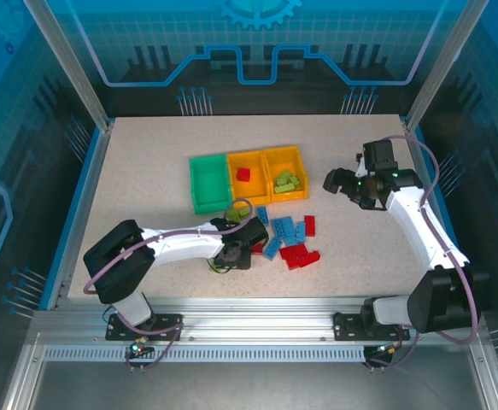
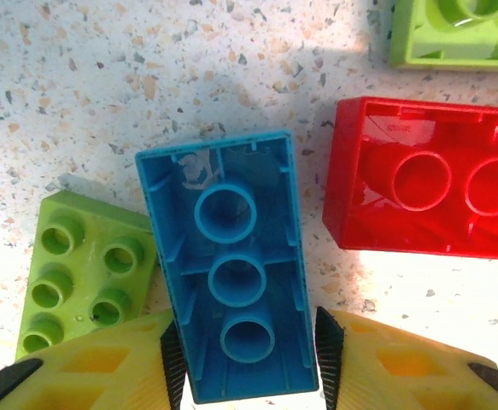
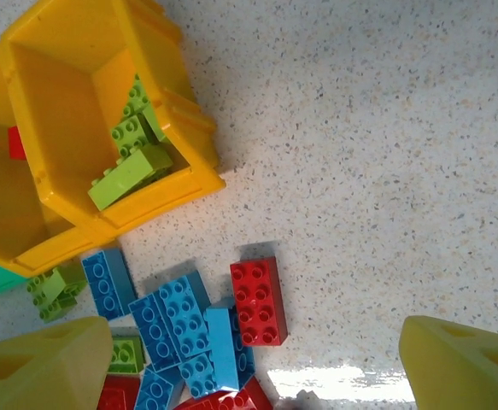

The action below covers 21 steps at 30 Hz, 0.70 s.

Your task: Sort the legos into containers by color

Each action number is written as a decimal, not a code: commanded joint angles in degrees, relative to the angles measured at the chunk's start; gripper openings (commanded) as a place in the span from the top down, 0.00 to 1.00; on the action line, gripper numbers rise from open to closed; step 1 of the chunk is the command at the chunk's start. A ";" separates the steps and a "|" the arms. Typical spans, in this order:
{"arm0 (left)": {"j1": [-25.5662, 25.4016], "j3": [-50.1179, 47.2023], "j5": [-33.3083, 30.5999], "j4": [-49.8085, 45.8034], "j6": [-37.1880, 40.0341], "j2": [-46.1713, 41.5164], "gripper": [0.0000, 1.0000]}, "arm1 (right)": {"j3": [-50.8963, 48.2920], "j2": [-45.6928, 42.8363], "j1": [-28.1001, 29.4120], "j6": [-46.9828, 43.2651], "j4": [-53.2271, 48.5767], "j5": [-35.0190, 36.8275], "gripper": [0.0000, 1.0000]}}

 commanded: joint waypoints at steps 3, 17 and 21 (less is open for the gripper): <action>-0.37 0.70 -1.67 -0.52 -1.33 0.62 0.53 | -2.15 -1.30 -0.65 -0.63 -0.55 -1.10 0.11; -0.33 3.05 -3.36 -1.93 -0.81 -0.60 0.75 | -6.51 -5.97 5.14 -0.63 -0.86 2.78 0.13; -0.20 4.46 -5.68 -4.54 -0.28 -3.22 0.76 | -8.27 -6.20 10.17 1.70 -1.76 4.83 0.14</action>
